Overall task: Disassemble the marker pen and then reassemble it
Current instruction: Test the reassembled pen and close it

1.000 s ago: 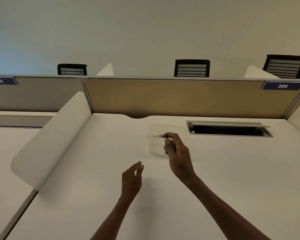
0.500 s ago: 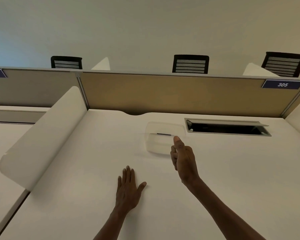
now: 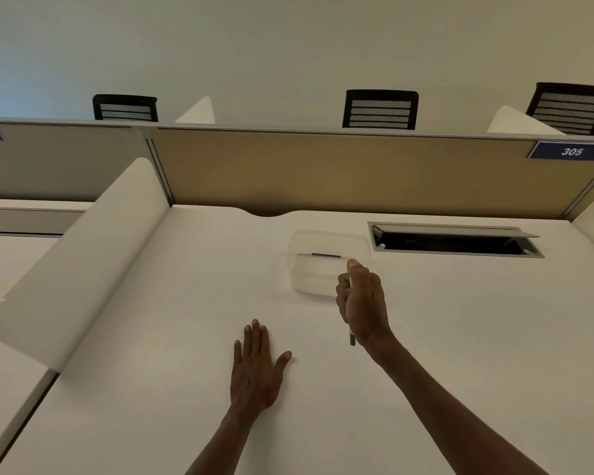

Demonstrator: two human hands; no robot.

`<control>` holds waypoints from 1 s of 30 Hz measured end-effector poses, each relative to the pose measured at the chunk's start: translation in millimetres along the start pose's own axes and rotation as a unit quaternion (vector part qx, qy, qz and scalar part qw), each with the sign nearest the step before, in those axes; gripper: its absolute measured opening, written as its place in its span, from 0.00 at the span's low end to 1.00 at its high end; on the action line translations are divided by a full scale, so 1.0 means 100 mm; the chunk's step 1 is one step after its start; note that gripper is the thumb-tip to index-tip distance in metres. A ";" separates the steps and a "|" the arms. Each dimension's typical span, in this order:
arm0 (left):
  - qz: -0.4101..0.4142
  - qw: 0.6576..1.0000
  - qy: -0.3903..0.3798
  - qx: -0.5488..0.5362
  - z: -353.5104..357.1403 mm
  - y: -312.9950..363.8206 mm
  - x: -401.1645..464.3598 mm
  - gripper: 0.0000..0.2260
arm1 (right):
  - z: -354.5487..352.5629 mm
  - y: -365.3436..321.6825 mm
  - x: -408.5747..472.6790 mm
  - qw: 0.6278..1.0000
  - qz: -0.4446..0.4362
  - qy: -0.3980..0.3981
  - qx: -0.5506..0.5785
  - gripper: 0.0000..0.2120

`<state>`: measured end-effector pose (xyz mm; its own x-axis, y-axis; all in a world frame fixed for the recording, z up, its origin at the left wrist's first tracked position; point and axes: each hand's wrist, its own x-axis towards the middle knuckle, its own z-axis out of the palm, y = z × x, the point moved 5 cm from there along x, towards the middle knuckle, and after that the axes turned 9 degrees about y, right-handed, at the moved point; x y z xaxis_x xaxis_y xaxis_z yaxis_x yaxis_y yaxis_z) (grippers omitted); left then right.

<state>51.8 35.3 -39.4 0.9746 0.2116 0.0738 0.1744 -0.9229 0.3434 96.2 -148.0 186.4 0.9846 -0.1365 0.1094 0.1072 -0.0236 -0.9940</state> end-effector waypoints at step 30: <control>0.006 1.000 -0.001 0.006 -0.01 0.00 -0.01 0.41 | 0.04 0.15 0.04 0.999 -0.010 0.009 -0.045 0.26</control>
<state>50.6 35.2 -38.8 0.9768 0.2005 0.0751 0.1653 -0.9292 0.3304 102.4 -145.1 172.3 0.9796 -0.1525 0.1306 0.1137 -0.1147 -0.9869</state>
